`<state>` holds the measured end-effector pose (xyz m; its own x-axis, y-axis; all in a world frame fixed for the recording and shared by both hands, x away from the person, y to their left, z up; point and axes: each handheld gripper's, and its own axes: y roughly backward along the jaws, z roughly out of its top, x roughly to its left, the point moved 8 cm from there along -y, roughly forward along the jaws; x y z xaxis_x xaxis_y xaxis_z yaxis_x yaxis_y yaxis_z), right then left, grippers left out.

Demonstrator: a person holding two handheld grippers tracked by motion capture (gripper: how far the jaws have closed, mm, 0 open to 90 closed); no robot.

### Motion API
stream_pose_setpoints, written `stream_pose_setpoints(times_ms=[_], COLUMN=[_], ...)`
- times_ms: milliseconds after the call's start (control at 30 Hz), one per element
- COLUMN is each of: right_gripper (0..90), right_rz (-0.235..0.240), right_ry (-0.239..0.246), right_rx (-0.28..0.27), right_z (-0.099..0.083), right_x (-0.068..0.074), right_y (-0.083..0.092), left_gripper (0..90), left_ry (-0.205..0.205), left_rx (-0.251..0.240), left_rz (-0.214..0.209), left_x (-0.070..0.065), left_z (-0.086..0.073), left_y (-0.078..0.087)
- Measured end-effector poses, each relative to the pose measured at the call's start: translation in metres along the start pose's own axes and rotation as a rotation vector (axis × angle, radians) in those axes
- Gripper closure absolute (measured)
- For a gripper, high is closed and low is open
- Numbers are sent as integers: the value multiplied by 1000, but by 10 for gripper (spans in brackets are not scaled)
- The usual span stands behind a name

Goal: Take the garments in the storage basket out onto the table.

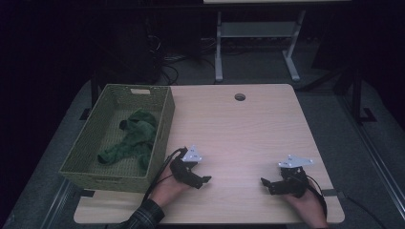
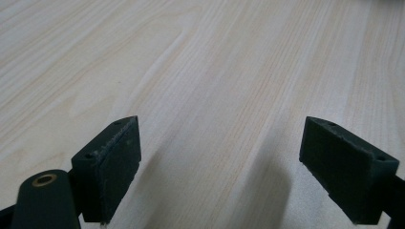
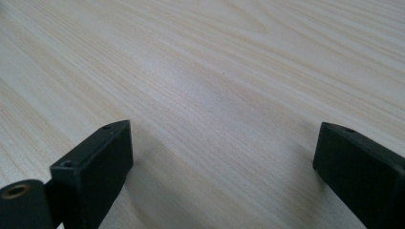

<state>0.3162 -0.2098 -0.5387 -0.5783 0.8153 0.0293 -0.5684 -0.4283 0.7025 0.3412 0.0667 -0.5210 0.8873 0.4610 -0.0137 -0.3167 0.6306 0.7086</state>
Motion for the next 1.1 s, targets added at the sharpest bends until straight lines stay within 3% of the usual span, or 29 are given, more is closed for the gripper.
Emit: stream_pose_setpoints(times_ms=[267, 900, 1100], right_gripper=[61, 61, 61], right_rz=[0, 0, 0], right_ry=[-2, -1, 1], right_rx=[1, 0, -1], right_z=[0, 0, 0], right_x=[0, 0, 0], right_y=[0, 0, 0], left_gripper=[136, 136, 137], left_ry=[18, 5, 25], left_rx=[-18, -1, -9], left_rz=[-10, -9, -15], left_x=[2, 1, 1], left_z=[4, 14, 20], left_y=[8, 18, 23])
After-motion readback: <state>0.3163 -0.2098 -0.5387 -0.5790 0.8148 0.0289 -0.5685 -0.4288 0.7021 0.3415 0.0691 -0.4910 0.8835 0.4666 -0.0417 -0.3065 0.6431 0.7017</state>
